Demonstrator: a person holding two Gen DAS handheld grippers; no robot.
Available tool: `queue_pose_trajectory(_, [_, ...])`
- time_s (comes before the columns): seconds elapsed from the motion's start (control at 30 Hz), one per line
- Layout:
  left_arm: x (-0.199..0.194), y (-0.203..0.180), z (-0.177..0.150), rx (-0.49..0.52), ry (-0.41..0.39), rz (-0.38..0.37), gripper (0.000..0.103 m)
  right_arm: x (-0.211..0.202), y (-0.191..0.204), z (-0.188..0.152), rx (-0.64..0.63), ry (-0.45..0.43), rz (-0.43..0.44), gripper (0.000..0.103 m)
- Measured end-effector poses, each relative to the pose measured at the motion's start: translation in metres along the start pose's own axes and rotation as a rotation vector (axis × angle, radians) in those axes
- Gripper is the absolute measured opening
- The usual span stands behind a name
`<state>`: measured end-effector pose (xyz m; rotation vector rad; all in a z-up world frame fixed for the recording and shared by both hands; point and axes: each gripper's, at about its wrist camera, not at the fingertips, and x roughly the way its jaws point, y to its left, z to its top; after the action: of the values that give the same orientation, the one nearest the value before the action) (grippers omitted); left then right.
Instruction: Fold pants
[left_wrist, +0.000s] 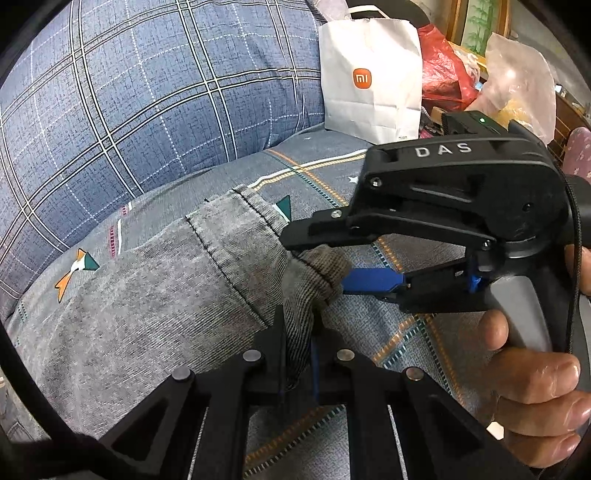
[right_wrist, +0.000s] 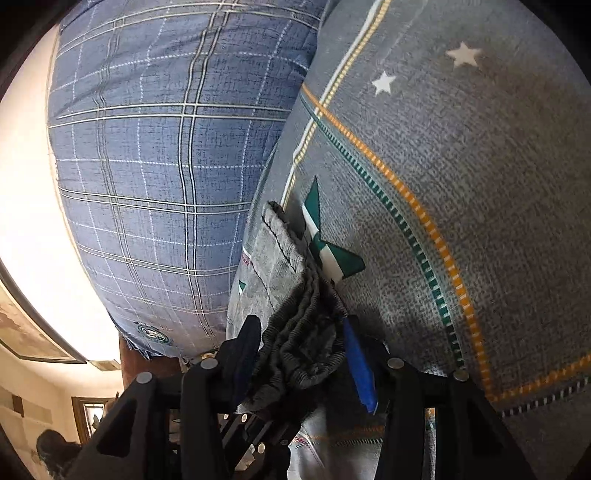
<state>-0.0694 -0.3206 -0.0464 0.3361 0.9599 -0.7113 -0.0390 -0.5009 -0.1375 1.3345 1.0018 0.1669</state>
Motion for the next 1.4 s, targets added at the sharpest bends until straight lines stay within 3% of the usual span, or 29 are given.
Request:
queue_pose_trajectory(0.53, [-0.006, 0.003, 0.000, -0.033, -0.016, -0.013, 0.010, -0.010, -0.007, -0.003, 0.025, -0.045, -0.005, 0.051])
queue_pose_trajectory(1.4, [-0.005, 0.004, 0.001, -0.049, -0.007, 0.001, 0.010, -0.012, -0.006, -0.005, 0.041, -0.046, 0.009, 0.057])
